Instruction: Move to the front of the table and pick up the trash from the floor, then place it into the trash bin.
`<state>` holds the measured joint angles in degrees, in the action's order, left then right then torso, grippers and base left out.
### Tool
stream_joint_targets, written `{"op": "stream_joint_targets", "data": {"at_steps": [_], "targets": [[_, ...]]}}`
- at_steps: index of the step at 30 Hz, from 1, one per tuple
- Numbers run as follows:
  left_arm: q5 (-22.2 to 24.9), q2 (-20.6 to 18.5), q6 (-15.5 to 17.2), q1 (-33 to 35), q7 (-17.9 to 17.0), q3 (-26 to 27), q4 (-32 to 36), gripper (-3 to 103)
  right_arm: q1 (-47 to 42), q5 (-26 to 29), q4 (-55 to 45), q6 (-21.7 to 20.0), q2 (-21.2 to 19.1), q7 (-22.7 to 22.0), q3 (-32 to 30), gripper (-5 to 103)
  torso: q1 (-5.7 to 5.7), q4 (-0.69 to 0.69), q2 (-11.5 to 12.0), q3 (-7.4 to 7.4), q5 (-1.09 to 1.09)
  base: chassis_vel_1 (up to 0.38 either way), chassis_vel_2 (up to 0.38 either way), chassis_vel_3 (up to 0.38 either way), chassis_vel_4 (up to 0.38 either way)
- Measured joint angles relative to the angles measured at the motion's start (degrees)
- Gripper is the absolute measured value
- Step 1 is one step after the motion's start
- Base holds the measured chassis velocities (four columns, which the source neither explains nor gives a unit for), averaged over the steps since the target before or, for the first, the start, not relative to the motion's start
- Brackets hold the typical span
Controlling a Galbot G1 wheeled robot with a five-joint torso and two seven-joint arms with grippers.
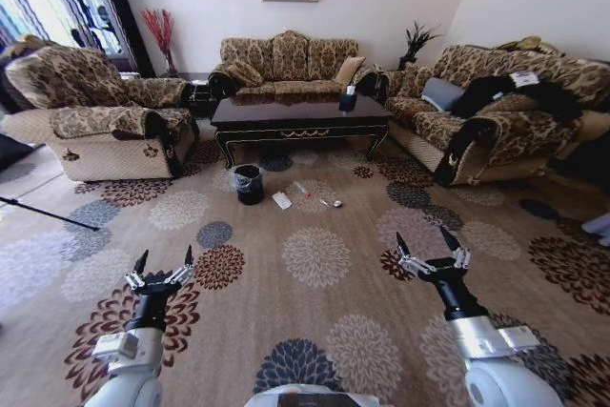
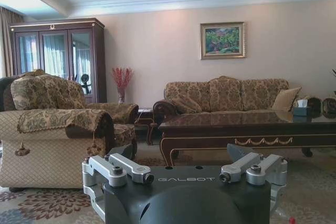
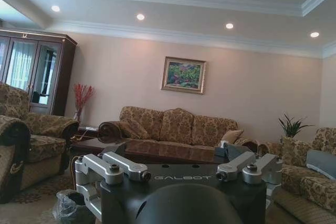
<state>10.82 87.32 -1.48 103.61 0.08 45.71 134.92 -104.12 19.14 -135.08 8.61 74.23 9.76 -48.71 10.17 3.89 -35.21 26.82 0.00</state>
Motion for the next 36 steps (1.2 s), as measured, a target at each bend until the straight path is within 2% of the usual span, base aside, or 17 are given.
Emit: {"op": "stream_joint_targets", "data": {"at_steps": [3,10,15,26,36], "targets": [[0.0,0.0,0.0,0.0,0.0,0.0,0.0,100,0.0,0.0,-0.3,-0.3,0.0,0.1,0.2,100,-0.19,0.0,0.5,-0.3,0.0,0.0,0.0,0.0,0.0],[-0.3,0.1,-0.1,0.2,0.1,-0.1,0.0,100,-0.5,-3.6,-0.7,-4.1,0.2,-4.1,0.4,100,-0.94,0.0,2.4,-1.47,0.0,0.0,0.0,0.0,0.0],[-0.4,0.1,-0.3,0.4,0.1,-0.1,0.2,100,-0.9,-4.1,-1.6,-5.1,0.4,-5.2,0.6,100,-1.42,0.0,3.6,-2.16,0.0,0.0,0.0,0.0,0.0],[-0.4,0.1,-1.1,0.8,0.2,-0.1,0.0,100,-1.5,-2.8,-2.4,-2.5,0.3,-0.7,1.3,100,-2.4,0.0,6.1,-3.71,0.0,0.0,0.0,0.0,0.0],[0.9,0.3,-0.1,1.3,0.2,-0.8,1.6,100,-1.5,-2.7,-2.3,-2.1,0.2,-2.2,1.5,100,-3.29,0.0,8.5,-5.21,0.0,0.0,0.0,0.0,0.0]]}}
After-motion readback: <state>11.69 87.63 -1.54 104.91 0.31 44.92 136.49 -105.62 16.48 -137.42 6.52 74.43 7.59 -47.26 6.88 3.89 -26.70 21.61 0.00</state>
